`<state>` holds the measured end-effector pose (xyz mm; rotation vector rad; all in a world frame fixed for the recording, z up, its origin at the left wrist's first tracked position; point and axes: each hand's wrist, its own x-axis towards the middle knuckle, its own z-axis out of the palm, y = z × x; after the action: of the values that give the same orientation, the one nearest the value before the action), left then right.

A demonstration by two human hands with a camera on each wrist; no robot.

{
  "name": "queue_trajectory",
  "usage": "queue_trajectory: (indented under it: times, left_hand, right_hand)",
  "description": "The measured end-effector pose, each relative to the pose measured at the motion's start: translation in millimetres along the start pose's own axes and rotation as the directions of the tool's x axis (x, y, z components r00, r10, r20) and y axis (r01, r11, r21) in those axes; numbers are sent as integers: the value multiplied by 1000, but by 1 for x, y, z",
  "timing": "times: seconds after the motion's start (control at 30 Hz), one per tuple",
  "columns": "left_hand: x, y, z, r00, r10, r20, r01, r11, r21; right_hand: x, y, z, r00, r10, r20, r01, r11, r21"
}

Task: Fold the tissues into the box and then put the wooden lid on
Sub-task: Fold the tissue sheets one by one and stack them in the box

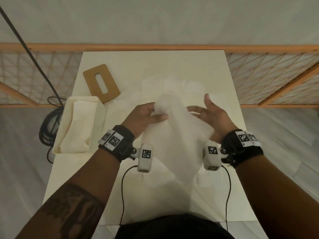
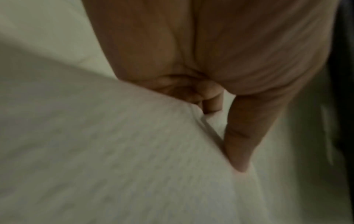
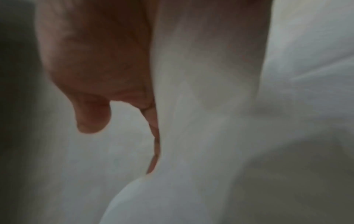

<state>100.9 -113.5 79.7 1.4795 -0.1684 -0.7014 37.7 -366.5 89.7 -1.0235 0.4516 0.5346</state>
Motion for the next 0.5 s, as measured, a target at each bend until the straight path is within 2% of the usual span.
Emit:
queue_trajectory:
  times: [0.07, 0.1, 0.17, 0.23, 0.33, 0.4, 0.5]
  left_hand:
    - [-6, -12, 0, 986, -44, -160, 9, 977, -213]
    - [-9, -18, 0, 972, -66, -225, 8, 968, -253]
    - [-14, -32, -2, 948, -100, -303, 27, 972, -235]
    - [-20, -42, -5, 940, -106, -323, 43, 980, -196]
    - [-28, -48, -12, 945, -119, -305, 64, 981, -184]
    - [-31, -48, -16, 944, -143, -297, 97, 981, -166]
    - [-32, -46, -19, 954, -110, -281, 119, 993, 16]
  right_hand:
    - [-1, 19, -8, 996, 84, -4, -83, 993, 79]
    - [-2, 30, -8, 995, 102, 22, -104, 990, 93]
    - [-2, 49, -6, 996, 58, 73, -62, 997, 47]
    - [1, 55, -4, 998, -9, 64, 10, 1000, -21]
    - [8, 50, -5, 995, -87, -45, 81, 989, -127]
    - [6, 42, -7, 988, -138, -72, 121, 971, -205]
    - [1, 33, -8, 969, -238, -70, 184, 878, -441]
